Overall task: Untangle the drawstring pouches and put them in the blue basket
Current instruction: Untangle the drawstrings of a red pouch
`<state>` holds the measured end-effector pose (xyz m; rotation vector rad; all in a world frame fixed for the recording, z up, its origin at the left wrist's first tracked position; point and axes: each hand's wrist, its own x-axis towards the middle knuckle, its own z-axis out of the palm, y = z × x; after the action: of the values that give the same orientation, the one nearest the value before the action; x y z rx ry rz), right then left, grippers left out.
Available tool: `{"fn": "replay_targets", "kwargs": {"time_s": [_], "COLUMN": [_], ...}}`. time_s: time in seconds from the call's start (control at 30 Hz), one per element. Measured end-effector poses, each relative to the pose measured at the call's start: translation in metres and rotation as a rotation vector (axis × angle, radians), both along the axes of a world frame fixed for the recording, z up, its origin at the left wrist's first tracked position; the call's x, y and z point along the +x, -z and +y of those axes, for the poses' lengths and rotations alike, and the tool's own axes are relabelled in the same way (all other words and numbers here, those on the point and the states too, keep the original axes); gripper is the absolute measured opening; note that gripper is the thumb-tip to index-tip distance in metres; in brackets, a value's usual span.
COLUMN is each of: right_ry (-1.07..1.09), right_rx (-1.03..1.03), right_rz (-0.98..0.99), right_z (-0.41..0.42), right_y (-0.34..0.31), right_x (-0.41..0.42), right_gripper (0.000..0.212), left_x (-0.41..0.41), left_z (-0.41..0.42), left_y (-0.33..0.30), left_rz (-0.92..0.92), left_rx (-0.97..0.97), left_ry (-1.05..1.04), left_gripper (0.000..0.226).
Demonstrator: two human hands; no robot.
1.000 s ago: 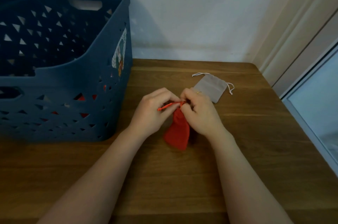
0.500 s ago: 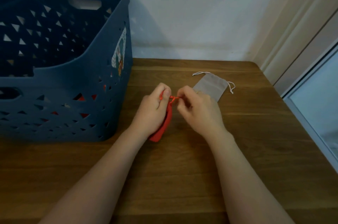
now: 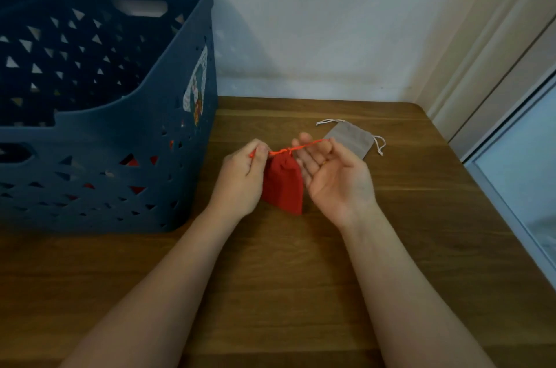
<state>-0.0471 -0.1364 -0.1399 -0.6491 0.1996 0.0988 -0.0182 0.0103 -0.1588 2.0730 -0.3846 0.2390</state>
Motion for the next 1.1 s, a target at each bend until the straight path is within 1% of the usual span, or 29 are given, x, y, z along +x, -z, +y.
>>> {"fn": "replay_targets", "kwargs": {"time_s": [0.03,0.07,0.1,0.17,0.2,0.3,0.4,0.47,0.53,0.63,0.7,0.77,0.83,0.9,0.93,1.0,1.1], "right_ry": [0.031,0.06,0.079,0.098,0.113,0.17,0.117,0.074,0.055,0.03,0.01,0.024,0.053,0.078,0.093,0.133,0.137], "right_rx": [0.064,0.083,0.07,-0.029,-0.116,-0.49,-0.784,-0.976,-1.099,-1.127,-1.112,-1.131,-1.122,-1.063,-1.022,-0.959,-0.986], "right_rz": [0.022,0.045,0.067,0.07,0.053,-0.048,-0.126,-0.137,-0.185,-0.264,-0.291,-0.308,-0.306,-0.286,-0.281,-0.298,-0.33], "right_z": [-0.001,-0.003,-0.005,-0.006,-0.006,-0.002,0.005,0.011,0.016,0.019,0.019,0.018,0.016,0.016,0.016,0.016,0.015], "right_y": [-0.001,-0.002,-0.003,-0.003,-0.002,0.001,0.007,0.01,0.012,0.013,0.013,0.015,0.016,0.015,0.015,0.014,0.013], "right_x": [0.0,0.001,0.001,0.002,0.002,0.003,0.002,0.0,-0.002,-0.003,-0.003,-0.002,-0.001,-0.002,-0.002,-0.003,-0.003], "right_gripper": [0.034,0.034,0.034,0.034,0.034,0.036,0.032,0.026,0.02,0.016,0.014,0.017,0.014,0.013,0.014,0.018,0.019], "left_x": [0.002,0.003,0.003,0.002,0.001,-0.001,-0.004,-0.008,-0.011,-0.013,-0.012,-0.012,-0.011,-0.011,-0.01,-0.009,-0.011], "left_z": [0.001,0.003,0.003,0.0,-0.002,-0.004,-0.006,-0.009,-0.013,-0.014,-0.013,-0.012,-0.013,-0.013,-0.013,-0.013,-0.011], "left_y": [0.0,-0.001,-0.002,-0.003,-0.002,-0.003,-0.007,-0.01,-0.011,-0.013,-0.014,-0.015,-0.015,-0.014,-0.013,-0.011,-0.01], "left_rz": [-0.015,-0.049,-0.08,-0.081,-0.045,0.123,0.234,0.242,0.234,0.235,0.258,0.298,0.355,0.405,0.419,0.421,0.363], "left_rx": [0.061,0.132,0.185,0.197,0.154,-0.093,-0.319,-0.366,-0.365,-0.357,-0.395,-0.453,-0.51,-0.55,-0.545,-0.492,-0.347], "left_ry": [-0.03,-0.061,-0.081,-0.084,-0.068,-0.036,-0.006,0.005,0.017,0.008,0.006,0.018,0.056,0.089,0.094,0.103,0.163], "left_gripper": [0.033,0.033,0.033,0.033,0.033,0.035,0.035,0.035,0.035,0.034,0.033,0.03,0.023,0.011,0.007,0.008,0.012]}}
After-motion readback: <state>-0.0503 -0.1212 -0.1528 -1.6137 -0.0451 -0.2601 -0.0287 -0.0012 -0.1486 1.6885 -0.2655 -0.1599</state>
